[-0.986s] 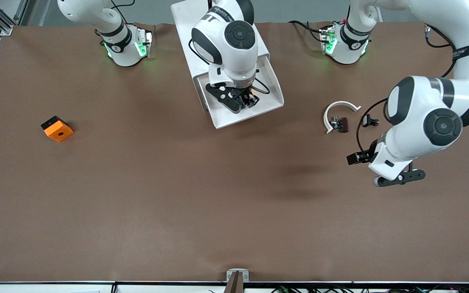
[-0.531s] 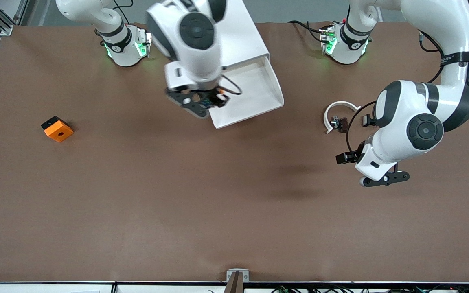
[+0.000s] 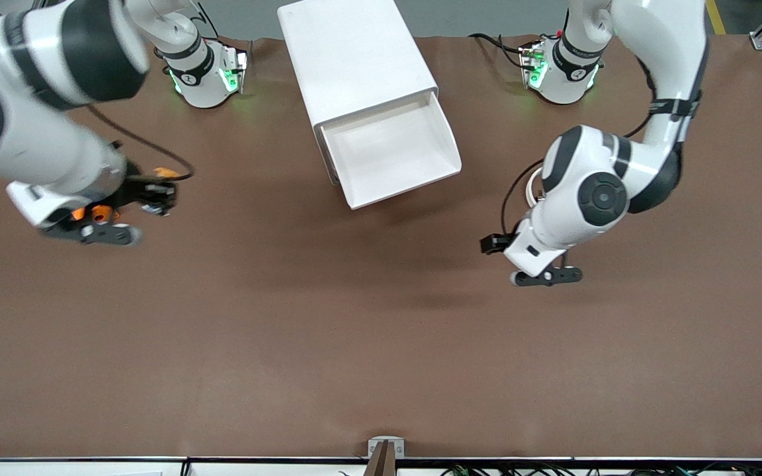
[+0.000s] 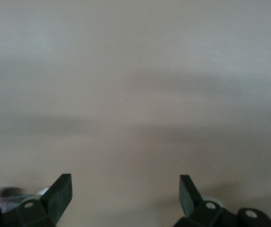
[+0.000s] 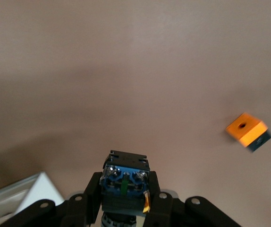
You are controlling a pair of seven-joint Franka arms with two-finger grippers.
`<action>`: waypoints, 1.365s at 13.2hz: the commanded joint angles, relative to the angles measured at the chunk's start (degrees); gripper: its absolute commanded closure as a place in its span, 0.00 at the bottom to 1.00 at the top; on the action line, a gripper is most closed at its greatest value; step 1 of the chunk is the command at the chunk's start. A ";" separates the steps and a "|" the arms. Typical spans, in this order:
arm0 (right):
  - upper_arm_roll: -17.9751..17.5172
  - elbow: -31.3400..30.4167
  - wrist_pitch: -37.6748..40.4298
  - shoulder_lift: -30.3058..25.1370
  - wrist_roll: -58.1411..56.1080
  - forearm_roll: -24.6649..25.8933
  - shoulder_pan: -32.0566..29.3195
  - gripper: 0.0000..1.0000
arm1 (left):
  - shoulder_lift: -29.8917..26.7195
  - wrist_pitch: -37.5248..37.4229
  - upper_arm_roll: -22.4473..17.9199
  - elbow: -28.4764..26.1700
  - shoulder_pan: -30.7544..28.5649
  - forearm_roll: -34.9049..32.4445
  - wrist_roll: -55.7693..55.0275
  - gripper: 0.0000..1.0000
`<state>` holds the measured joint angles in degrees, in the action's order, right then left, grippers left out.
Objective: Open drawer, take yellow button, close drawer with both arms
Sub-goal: 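Carry the button out with the right gripper while the left gripper nears drawer, then push the drawer shut with the left gripper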
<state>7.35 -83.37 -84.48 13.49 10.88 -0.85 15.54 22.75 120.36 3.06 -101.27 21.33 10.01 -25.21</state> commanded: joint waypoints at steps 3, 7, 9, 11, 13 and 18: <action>-1.55 -18.98 -24.00 -1.98 -19.20 3.14 -11.83 0.88 | 0.80 2.07 0.89 0.63 8.09 1.94 -13.68 0.00; -1.46 -26.49 -40.40 2.05 -23.18 5.76 -15.53 0.88 | 0.80 0.06 0.89 0.46 13.99 1.94 -19.17 0.00; -1.46 -26.49 -44.79 5.92 -23.71 10.15 -16.85 0.88 | 0.19 -2.58 1.24 0.63 16.19 1.94 -20.31 0.00; -1.64 -27.54 -49.53 8.73 -23.72 10.34 -18.78 0.86 | -0.51 -4.95 1.77 0.54 17.61 1.94 -22.68 0.00; -1.64 -29.73 -54.11 11.02 -23.72 10.34 -19.66 0.86 | -0.60 -6.89 4.40 0.37 17.79 1.94 -24.88 0.00; -1.90 -30.97 -56.94 15.33 -23.63 9.90 -20.28 0.83 | -0.86 -8.56 11.34 0.02 18.05 1.94 -31.92 0.00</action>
<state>6.84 -113.99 -141.08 28.28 -12.74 8.00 -3.35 23.07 113.47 12.49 -100.55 39.23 11.33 -55.77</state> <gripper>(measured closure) 0.577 0.000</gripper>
